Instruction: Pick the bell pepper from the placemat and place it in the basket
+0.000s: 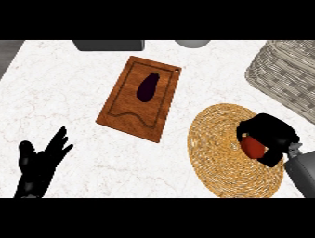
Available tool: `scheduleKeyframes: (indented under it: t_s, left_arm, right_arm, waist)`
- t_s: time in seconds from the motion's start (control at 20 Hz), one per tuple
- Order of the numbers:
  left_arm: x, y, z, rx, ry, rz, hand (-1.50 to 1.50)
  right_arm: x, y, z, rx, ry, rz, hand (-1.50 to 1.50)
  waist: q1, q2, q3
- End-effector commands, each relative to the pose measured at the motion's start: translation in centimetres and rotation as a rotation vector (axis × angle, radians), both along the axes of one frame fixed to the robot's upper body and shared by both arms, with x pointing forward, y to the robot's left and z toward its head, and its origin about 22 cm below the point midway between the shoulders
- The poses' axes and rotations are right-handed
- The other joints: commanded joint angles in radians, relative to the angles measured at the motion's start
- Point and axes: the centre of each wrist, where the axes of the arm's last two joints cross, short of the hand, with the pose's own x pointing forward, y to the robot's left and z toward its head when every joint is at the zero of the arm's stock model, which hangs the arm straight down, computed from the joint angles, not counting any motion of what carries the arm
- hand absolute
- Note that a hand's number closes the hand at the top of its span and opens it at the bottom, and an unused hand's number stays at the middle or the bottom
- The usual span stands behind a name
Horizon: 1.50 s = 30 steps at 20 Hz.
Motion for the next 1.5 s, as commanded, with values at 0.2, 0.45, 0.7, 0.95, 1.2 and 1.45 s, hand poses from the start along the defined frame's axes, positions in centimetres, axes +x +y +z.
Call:
scheduleKeyframes:
  t_s: [0.2, 0.45, 0.7, 0.95, 1.2, 1.45]
  left_arm:
    - [-0.6, -0.3, -0.8, -0.02, 0.089, 0.001, 0.0]
    - [-0.6, -0.2, -1.1, -0.012, 0.077, -0.014, 0.0]
    - [-0.2, 0.1, -0.4, 0.01, 0.042, -0.02, 0.0]
    - [-0.3, -1.1, -1.1, -0.008, 0.073, -0.048, 0.0]
    - [-0.5, -0.8, -0.9, 0.009, 0.067, -0.059, 0.0]
    - [-0.3, -1.5, -1.4, 0.003, 0.096, -0.039, 0.0]
  right_arm:
    - [1.0, -0.7, -1.2, -0.026, -0.057, 0.04, 1.5]
    - [3.4, 2.3, 0.1, 0.007, -0.112, -0.308, 1.5]
    - [5.2, 4.5, 0.3, 0.062, -0.151, -0.853, 1.5]
    - [8.2, 10.9, 6.1, 0.348, -0.34, -1.171, 1.5]
    - [9.5, 11.5, 13.7, 0.807, -0.716, -1.324, 1.5]
    - [11.2, 13.9, 20.4, 0.869, -0.914, -1.39, 1.5]
  waist:
    - [0.003, 0.008, -0.009]
    - [0.015, 0.012, -0.01]
    - [0.024, 0.024, -0.009]
    - [0.05, 0.021, -0.008]
    - [0.068, 0.02, -0.008]
    - [0.033, 0.015, -0.011]
